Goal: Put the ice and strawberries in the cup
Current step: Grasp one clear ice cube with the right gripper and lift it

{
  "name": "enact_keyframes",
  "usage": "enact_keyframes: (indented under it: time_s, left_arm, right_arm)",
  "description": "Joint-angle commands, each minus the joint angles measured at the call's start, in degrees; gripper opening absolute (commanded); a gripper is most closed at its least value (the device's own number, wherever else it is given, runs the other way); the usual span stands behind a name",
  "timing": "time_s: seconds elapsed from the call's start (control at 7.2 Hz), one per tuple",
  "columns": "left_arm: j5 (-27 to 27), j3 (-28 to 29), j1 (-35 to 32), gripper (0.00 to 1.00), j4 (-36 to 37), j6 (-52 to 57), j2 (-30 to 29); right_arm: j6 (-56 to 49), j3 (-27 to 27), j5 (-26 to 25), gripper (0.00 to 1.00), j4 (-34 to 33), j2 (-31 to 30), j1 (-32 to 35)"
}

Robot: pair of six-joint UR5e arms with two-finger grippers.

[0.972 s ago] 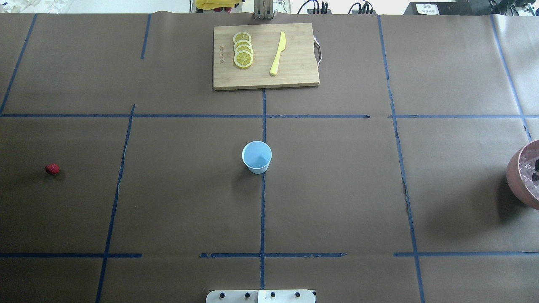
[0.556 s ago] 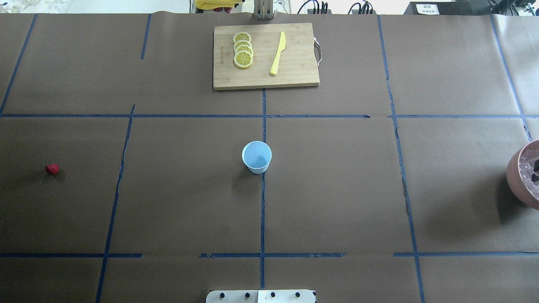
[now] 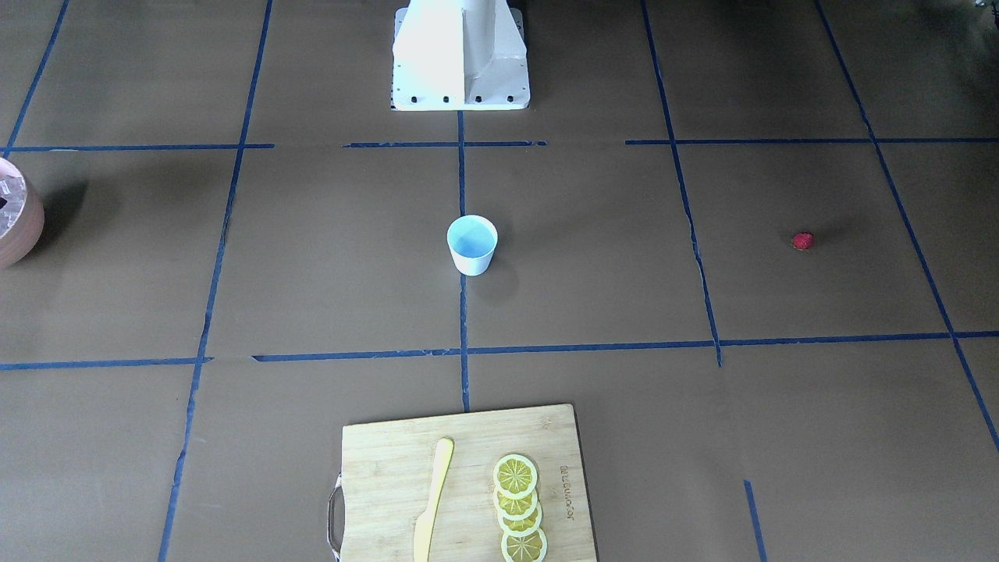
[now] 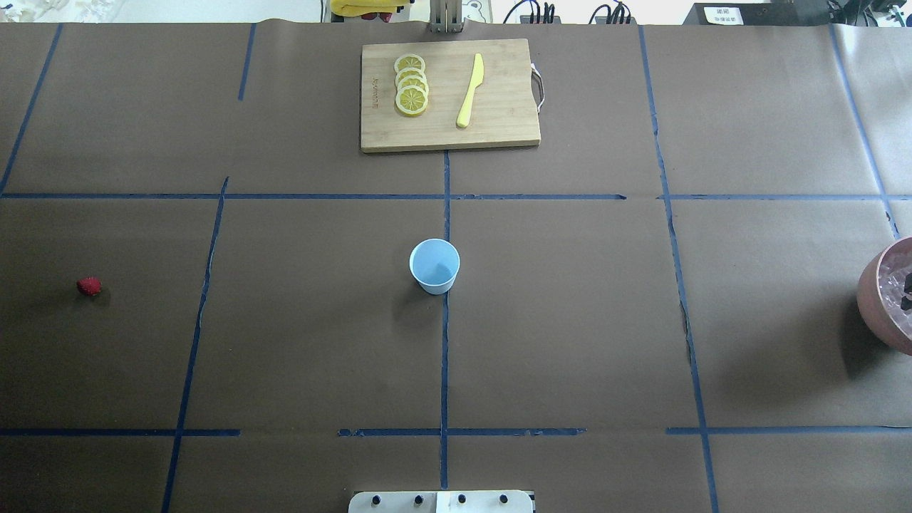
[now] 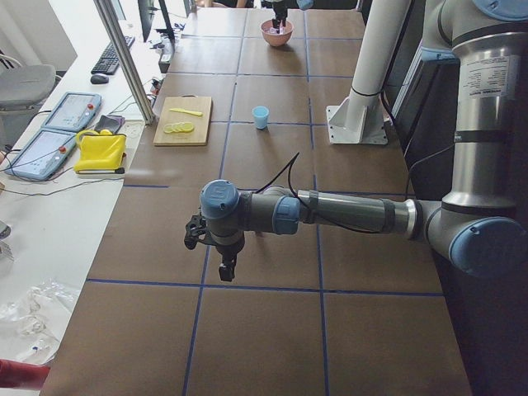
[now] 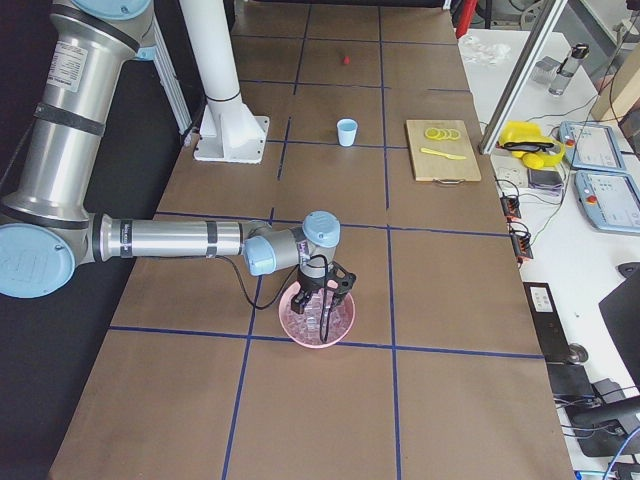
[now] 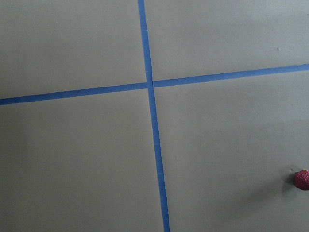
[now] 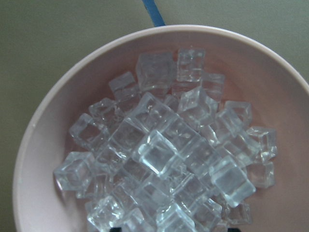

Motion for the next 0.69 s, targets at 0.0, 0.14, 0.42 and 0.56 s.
enact_keyframes:
  time_s: [0.0,0.14,0.42,0.56]
  left_arm:
    - [0.0,-0.13,0.0,1.0,0.0,0.0,0.0]
    - [0.0,-1.0,0.0,1.0,0.26,0.0,0.17]
    - [0.0,-1.1,0.0,1.0,0.35,0.0,0.18]
    - [0.0,-1.1,0.0,1.0,0.35,0.0,0.18]
  right_arm:
    - [0.07,-0.03,-0.01,0.74,0.08,0.0,-0.32]
    - [0.07,-0.03,-0.01,0.68,0.08,0.0,-0.32]
    - [0.07,-0.03,-0.18,0.61,-0.01,0.0,-0.32]
    - [0.07,-0.29,-0.35,0.6,0.08,0.0,-0.32]
